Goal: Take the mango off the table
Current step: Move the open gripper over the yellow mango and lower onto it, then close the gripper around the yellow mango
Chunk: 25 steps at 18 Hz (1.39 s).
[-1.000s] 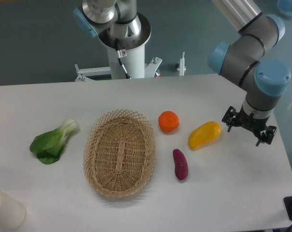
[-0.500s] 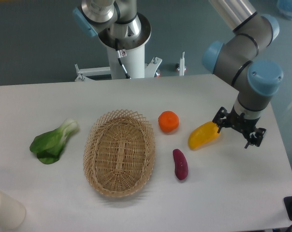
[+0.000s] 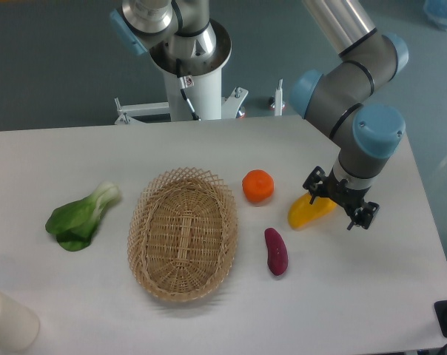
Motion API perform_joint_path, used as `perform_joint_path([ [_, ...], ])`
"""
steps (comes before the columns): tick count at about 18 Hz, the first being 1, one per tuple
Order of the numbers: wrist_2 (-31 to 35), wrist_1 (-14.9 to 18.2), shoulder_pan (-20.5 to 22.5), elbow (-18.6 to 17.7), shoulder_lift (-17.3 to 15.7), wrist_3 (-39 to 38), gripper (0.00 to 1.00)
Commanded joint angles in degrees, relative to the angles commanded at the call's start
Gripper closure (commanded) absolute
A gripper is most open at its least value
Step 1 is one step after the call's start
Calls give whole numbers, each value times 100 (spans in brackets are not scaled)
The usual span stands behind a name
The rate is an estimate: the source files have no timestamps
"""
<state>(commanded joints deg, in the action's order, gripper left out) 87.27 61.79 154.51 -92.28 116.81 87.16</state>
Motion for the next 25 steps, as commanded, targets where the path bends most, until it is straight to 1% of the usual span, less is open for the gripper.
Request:
perform_joint_path([
  [1, 0, 0, 26, -79, 0, 229, 0],
  [2, 17, -70, 44, -150, 0, 379, 0],
  [6, 290, -114, 35, -229, 53, 389, 0],
  [7, 290, -97, 35, -238, 53, 398, 0],
  [9, 290, -105, 35, -378, 27, 407, 0],
  [16, 334, -149, 18, -598, 9, 336, 0],
  [17, 334, -219, 18, -686, 9, 319, 0],
  [18, 334, -385, 18, -765, 9, 310, 0],
  [19, 343, -743, 9, -922, 17, 310, 0],
  [20, 334, -965, 9, -1028, 26, 310, 0],
  [21, 334, -984, 9, -1029, 35, 310, 1],
  [22, 343, -1019, 9, -1038, 44, 310, 7],
  [24, 343, -1020, 9, -1038, 44, 301, 23],
  [25, 352, -993, 9, -1021, 44, 301, 35],
])
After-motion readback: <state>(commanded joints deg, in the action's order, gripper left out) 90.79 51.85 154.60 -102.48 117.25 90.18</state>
